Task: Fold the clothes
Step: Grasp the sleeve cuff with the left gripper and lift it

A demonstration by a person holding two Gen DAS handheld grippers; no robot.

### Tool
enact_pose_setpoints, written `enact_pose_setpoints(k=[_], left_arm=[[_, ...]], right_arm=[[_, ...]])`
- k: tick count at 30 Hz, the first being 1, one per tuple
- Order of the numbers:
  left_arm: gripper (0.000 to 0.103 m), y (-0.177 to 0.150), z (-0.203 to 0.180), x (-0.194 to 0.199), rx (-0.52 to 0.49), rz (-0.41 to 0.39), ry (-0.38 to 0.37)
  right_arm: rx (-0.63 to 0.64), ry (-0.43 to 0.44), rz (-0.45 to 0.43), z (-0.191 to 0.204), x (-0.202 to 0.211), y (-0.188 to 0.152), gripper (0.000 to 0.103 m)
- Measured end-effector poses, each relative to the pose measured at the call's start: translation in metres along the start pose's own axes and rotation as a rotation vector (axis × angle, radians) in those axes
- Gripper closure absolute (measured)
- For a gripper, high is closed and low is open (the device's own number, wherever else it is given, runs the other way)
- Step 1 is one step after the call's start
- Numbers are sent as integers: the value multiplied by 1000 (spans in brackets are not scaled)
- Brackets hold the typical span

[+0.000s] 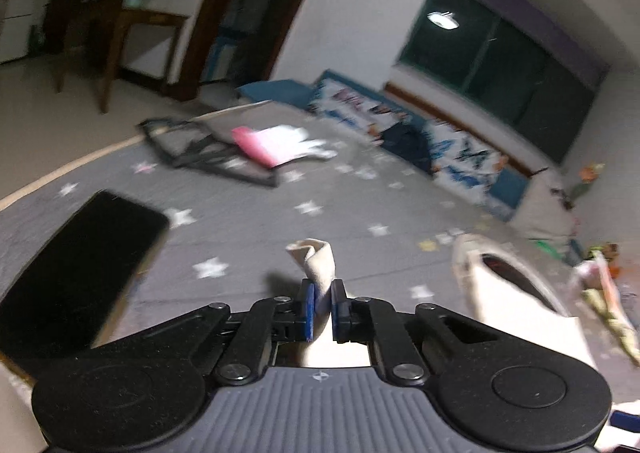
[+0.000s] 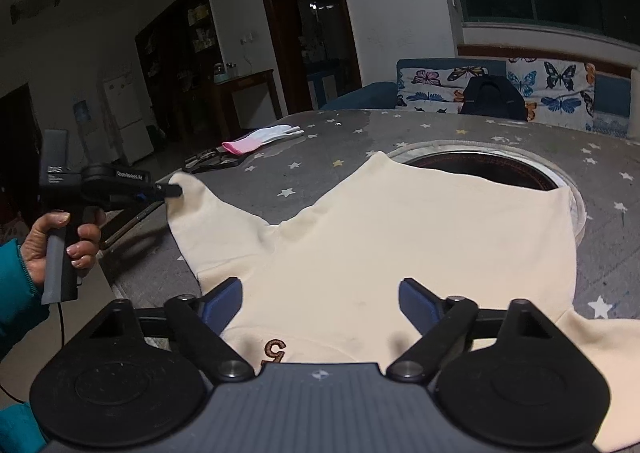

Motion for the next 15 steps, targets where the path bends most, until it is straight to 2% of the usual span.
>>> enact_pose_setpoints(k=[7,15], left_arm=[[95,-7,-56,21,-66,-11,-242],[95,-48,-104,17,-160,82,-378]], right_arm=[[-79,11,-25,-11,6,4,25],[-284,94,-55,-35,10,11,34]])
Point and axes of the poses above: each gripper's, at about its wrist camera, not at the fingertips, and x roughly against the way its jaws point, z to its left, y to its top, the point moved 3 cm from there along -x, roughly the way its jaws point, and after that the axes turned 2 degrees about x, right-handed, at the moved point
